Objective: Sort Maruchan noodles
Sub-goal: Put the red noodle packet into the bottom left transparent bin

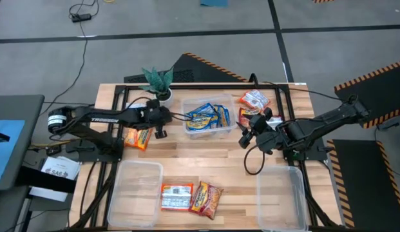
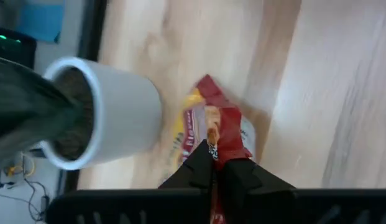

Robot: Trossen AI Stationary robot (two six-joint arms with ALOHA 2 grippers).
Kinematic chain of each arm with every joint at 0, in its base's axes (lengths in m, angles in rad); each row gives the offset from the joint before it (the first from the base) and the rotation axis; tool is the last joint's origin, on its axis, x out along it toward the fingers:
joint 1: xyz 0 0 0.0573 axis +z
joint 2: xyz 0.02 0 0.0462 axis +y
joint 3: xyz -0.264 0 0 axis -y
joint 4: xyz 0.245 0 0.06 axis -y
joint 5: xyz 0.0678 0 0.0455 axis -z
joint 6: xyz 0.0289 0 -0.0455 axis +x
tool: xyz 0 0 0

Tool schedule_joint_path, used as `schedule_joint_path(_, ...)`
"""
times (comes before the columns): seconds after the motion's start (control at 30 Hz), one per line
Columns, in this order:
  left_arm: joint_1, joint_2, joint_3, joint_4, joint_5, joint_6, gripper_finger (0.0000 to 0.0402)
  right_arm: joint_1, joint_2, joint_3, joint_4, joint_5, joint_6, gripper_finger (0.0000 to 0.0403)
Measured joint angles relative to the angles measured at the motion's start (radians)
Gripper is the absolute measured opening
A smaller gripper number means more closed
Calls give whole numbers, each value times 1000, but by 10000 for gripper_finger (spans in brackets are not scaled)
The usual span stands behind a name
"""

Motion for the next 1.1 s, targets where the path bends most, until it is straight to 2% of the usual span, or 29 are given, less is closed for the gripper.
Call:
schedule_joint_path(0.13,-30,-85,35,-43,-51,-15,0,0,0,0,0,0,0,221)
schedule_joint_path(0.33,-85,-213,113,-114,-57,-72,0,0,0,0,0,0,0,221)
schedule_joint_path(0.53,-209,-302,244,-242,-57,-170,0,0,0,0,-2,0,1,221)
schedule_joint_path(0.73,-431,-321,389,-348,0,-300,0,0,0,0,-3,0,1,221)
schedule_joint_path(0.93,-731,-316,452,-388,121,-418,0,0,0,0,-3,-1,3,221)
schedule_joint_path(1.0,-842,-316,460,-372,123,-463,0,0,0,0,-3,-2,3,221)
schedule_joint_path(1.1,-999,-316,468,-329,71,-537,0,0,0,0,-3,-2,11,221)
